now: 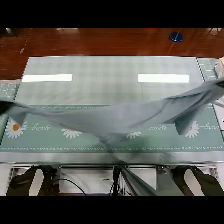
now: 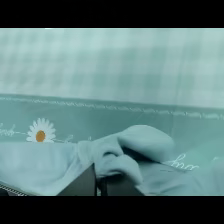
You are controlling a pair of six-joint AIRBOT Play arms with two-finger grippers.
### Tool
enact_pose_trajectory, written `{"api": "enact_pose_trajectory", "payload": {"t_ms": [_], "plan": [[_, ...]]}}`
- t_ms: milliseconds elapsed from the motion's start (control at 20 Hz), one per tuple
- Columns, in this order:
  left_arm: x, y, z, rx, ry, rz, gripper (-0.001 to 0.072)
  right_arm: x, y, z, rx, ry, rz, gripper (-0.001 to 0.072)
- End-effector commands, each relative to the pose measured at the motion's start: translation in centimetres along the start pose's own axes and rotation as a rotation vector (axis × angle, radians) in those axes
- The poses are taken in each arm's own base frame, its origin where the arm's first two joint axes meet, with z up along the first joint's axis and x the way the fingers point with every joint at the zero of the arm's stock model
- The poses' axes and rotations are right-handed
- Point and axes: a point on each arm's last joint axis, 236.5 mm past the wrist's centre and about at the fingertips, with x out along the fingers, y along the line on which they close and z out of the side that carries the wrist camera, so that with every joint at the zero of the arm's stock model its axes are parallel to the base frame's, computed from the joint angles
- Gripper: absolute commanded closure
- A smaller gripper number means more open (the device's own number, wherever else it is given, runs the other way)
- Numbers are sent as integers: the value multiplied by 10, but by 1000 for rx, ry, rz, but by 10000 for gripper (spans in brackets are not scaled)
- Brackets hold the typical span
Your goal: Fold the shirts.
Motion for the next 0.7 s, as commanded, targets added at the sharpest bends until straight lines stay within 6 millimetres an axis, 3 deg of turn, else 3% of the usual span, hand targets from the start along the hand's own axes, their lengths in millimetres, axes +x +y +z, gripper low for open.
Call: {"api": "enact_pose_trajectory", "payload": {"t_ms": [0,200,300,400,500,650], "plan": [[74,41,-47,-187,90,-95,682,77,-35,-1,53,79,-56,694],[146,96,-66,-271,79,-79,681,201,-44,40,-1,78,-6,693],[165,118,-67,-255,91,-57,681,244,-63,63,65,15,-8,693],[180,140,-60,-250,78,-22,681,268,-77,84,136,-62,-1,693],[196,167,-53,-278,51,30,680,277,-90,102,165,-137,-14,693],[219,199,-58,-351,66,83,680,287,-102,105,164,-147,-40,692]]}}
